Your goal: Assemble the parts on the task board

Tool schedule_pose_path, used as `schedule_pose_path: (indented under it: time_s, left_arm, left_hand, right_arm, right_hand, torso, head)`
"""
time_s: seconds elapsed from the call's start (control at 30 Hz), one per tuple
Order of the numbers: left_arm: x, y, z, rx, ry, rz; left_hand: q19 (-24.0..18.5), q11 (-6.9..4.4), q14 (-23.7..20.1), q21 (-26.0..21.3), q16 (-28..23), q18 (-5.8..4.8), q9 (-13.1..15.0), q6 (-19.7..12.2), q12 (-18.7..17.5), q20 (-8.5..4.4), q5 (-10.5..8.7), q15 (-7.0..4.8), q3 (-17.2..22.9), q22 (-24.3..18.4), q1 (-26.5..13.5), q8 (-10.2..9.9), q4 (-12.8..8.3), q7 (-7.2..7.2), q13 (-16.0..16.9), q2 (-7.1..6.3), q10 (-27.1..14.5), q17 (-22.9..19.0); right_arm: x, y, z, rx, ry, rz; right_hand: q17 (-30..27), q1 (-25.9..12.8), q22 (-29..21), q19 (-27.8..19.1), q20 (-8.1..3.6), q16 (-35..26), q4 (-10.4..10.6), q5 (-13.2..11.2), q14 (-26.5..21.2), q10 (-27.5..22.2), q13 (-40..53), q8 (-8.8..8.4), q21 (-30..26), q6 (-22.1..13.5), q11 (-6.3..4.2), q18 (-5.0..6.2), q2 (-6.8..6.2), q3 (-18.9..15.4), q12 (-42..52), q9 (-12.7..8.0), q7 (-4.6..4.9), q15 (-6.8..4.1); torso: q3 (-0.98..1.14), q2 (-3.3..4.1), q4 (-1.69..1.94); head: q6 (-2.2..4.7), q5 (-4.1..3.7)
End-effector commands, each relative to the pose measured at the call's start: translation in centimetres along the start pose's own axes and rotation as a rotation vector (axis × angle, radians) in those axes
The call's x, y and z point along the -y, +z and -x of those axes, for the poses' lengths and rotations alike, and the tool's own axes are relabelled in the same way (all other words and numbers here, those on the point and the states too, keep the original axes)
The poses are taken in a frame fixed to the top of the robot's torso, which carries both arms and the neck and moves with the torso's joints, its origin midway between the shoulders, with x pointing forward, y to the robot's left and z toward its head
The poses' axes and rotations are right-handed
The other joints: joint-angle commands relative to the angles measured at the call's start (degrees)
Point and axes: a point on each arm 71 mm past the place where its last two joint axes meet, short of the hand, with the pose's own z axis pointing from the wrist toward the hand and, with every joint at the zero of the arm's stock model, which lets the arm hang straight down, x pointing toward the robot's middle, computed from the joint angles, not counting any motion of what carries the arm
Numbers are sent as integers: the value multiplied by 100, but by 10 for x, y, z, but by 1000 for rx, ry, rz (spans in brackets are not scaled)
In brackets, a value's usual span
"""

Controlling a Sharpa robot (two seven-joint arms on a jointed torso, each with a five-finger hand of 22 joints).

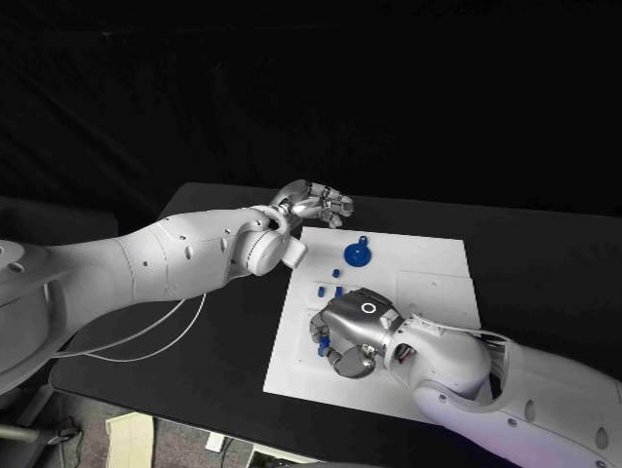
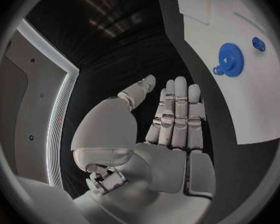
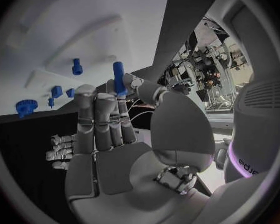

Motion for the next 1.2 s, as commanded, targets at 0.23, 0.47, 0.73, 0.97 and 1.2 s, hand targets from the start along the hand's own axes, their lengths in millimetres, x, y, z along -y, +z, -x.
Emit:
schedule_pose_path:
  time_s: [0.23,0.47,0.73,0.97,1.2]
  left_arm:
    - [2,1,-2,-14,-11,-10]
    - [2,1,-1,-14,-11,-10]
    - [2,1,-1,-15,-11,-10]
    - [2,1,-2,-15,-11,-11]
    - [2,1,-2,-17,-12,-11]
  left_hand:
    - [30,-3,48,-25,-35,66,-8,-41,5,-8,29,5,-6,11,-19,26,29,10,-6,52,-19,11]
    - [30,-3,49,-28,-39,66,-10,-43,4,-8,30,5,-6,13,-19,27,30,10,-6,53,-20,16]
    - [31,-3,49,-30,-42,66,-11,-43,4,-8,30,5,-7,15,-19,28,30,10,-6,54,-20,21]
    - [31,-3,50,-33,-45,66,-13,-44,4,-8,30,5,-7,17,-19,30,29,11,-7,55,-21,25]
    - [32,-3,50,-36,-49,66,-14,-45,4,-8,30,5,-7,19,-18,31,29,11,-7,56,-22,30]
  right_arm:
    - [3,-1,-3,-5,-37,5]
    - [4,-2,-3,1,-79,-9]
    - [4,-1,-3,1,-90,-7]
    - [3,-1,-8,-29,-94,-1]
    - [-1,-1,-16,-51,-77,13]
  right_hand:
    - [-3,49,103,2,-45,34,11,14,-48,274,295,11,29,39,-93,580,34,44,11,1,-13,-79]
    - [-2,53,103,4,-51,36,9,14,-47,275,304,10,32,42,-94,580,25,55,10,4,-15,-80]
    - [-2,57,104,5,-55,37,8,14,-45,276,311,10,35,45,-95,580,19,65,10,6,-16,-80]
    - [-1,57,105,6,-57,38,8,14,-44,277,316,11,37,48,-95,580,15,70,10,8,-17,-81]
    - [-1,53,105,6,-57,39,11,14,-43,276,321,10,39,49,-95,580,15,72,9,9,-17,-80]
  torso:
    - [6,0,-7]
    - [9,-2,-8]
    - [6,-3,-6]
    - [2,-2,-8]
    - [2,0,-3]
  head:
    - [-34,27]
    - [-47,36]
    - [-66,47]
    - [-70,53]
    - [-85,58]
